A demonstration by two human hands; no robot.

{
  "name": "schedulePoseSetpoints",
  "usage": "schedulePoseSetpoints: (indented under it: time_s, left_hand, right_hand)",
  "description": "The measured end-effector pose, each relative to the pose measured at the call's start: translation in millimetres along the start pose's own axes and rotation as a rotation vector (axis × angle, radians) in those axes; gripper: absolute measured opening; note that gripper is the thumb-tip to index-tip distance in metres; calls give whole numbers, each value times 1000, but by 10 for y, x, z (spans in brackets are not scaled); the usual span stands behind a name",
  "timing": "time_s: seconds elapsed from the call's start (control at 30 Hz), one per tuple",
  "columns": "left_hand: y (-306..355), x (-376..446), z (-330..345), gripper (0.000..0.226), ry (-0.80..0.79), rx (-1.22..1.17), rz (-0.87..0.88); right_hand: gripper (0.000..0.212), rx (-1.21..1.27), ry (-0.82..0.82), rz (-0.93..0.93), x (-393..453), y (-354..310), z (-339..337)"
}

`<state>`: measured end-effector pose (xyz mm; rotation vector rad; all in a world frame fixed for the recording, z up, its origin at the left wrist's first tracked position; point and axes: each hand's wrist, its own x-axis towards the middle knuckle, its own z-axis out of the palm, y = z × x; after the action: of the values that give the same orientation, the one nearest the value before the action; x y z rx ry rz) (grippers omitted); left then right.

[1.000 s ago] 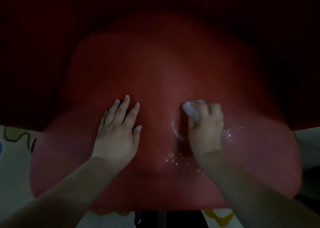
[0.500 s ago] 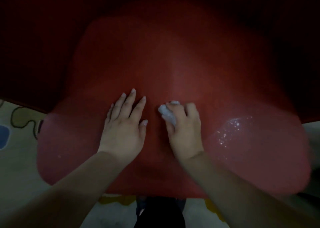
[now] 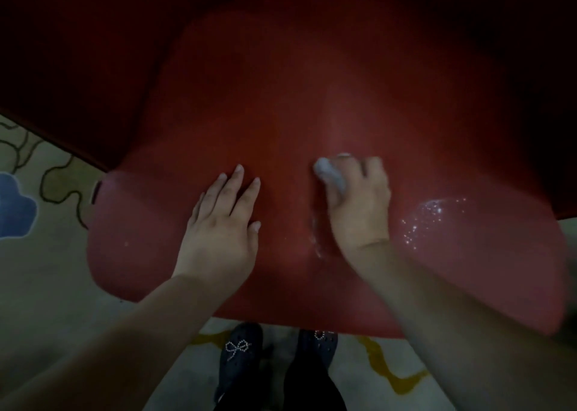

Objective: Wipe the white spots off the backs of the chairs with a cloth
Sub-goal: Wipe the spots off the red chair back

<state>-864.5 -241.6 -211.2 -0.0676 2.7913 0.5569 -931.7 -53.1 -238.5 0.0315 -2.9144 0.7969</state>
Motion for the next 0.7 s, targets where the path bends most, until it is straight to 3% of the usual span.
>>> schedulePoseSetpoints:
  time_s: [0.1,0.23,0.33,0.5,0.6,0.7]
  left_hand:
    - [-65,-42,16,59,6,-14,26]
    - [-119,-51,13,60,12,-10,51]
    - [-182,-82,10,59,3,-8,65]
    - [-309,-187,19,59,-13,-9,68]
    - [-318,-239,21,60,-3,-14,66]
    - [-312,-291,31,60,-7,-14,62]
  right_hand:
    - [34,-4,109,174,-253,69,-73]
    - [32,82,-9,17,-730,-282,65]
    - [28,85,4,-17,-415,-322,128]
    - [37,-2,140,190,-562,-124,1]
    - [39,36,31,96,-1017,-358,72]
    - [34,76,-50,-41,-861,-526,184]
